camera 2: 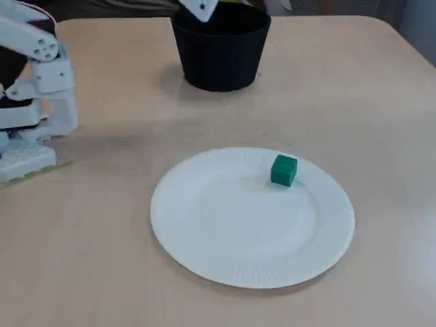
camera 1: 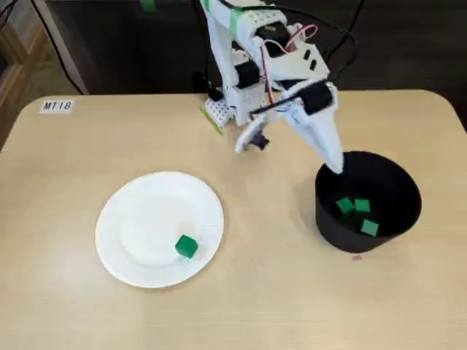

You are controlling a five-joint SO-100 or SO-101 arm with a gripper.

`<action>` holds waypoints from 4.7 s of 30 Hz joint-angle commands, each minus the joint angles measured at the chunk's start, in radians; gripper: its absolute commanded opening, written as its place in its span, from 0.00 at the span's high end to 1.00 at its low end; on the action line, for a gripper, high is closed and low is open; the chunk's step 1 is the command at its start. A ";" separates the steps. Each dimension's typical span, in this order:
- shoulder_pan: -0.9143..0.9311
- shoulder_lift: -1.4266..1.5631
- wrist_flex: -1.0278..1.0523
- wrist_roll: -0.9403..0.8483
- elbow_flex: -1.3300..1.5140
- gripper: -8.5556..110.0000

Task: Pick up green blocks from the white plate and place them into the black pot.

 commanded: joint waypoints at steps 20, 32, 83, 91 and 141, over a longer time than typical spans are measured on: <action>0.385 -0.788 0.347 0.127 -0.469 0.87; 0.430 -1.043 0.400 0.133 -0.675 0.74; 0.500 -1.244 0.548 0.077 -0.982 0.71; 0.466 -1.241 0.540 0.046 -0.982 0.71; 0.195 -0.463 -0.202 0.091 -0.425 0.95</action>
